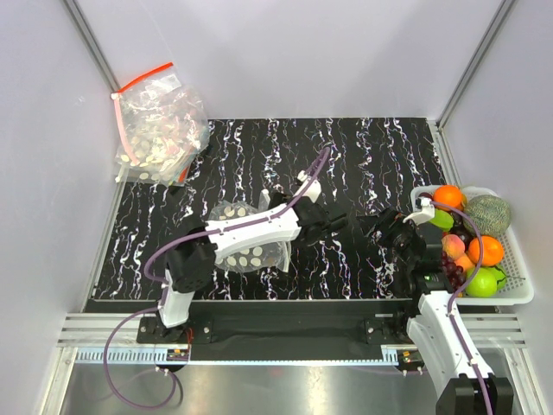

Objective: Place the food in the zip-top bag and seal the zipper
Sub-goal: Pick up the zipper food storage bag at the center of the board.

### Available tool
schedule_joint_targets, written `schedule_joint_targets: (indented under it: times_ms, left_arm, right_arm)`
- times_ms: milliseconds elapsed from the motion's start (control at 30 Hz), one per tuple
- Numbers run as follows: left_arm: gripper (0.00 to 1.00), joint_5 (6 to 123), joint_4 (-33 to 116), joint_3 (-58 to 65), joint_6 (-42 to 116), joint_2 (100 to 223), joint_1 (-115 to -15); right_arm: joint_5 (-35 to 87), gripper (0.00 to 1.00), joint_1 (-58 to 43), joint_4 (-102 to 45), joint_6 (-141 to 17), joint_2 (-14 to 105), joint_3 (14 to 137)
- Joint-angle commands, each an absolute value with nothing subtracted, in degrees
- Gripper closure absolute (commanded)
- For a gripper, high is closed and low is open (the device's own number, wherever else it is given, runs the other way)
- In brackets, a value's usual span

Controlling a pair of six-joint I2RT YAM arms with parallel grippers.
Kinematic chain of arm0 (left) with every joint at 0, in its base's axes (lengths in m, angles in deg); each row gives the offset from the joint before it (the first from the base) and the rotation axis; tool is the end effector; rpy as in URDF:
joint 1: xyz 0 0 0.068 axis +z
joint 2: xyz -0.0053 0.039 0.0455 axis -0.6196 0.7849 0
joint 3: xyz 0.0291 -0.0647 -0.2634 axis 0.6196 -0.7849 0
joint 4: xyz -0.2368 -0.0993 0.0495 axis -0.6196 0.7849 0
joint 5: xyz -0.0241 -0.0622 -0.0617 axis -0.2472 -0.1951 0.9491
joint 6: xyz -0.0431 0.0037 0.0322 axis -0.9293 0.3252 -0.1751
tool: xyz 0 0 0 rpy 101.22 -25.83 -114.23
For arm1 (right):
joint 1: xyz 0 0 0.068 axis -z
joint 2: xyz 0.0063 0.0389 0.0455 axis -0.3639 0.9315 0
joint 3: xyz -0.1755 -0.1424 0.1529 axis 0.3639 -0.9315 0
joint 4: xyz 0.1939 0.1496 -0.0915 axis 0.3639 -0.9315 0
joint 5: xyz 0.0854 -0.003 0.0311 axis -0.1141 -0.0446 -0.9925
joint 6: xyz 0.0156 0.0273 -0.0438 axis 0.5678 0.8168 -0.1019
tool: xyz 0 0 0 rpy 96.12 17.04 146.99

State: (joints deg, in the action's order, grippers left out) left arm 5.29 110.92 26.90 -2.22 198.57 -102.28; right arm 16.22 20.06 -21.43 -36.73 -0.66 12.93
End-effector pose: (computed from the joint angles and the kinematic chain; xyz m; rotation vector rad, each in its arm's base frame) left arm 0.1923 -0.3311 0.2486 0.2143 2.2871 0.4940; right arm 0.1571 0.0143 0.2025 0.2850 1.8517 0.6856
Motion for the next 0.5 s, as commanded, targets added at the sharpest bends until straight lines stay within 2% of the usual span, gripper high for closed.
schedule_joint_targets:
  times_ms: [0,167,467]
  left_arm:
    - [0.17,5.50,111.11,31.45,-3.18,200.86,-102.45]
    - [0.27,5.94,112.08,33.83,-3.36,204.03,-102.45]
    - [0.32,10.68,105.68,26.89,-2.13,202.02,-99.20]
  right_arm:
    - [17.22,0.00,19.93,-21.23,-36.79,-1.02,15.12]
    - [17.31,0.00,20.02,-21.23,-36.79,-1.10,15.12]
    - [17.22,0.00,19.93,-21.32,-36.88,-1.28,15.21]
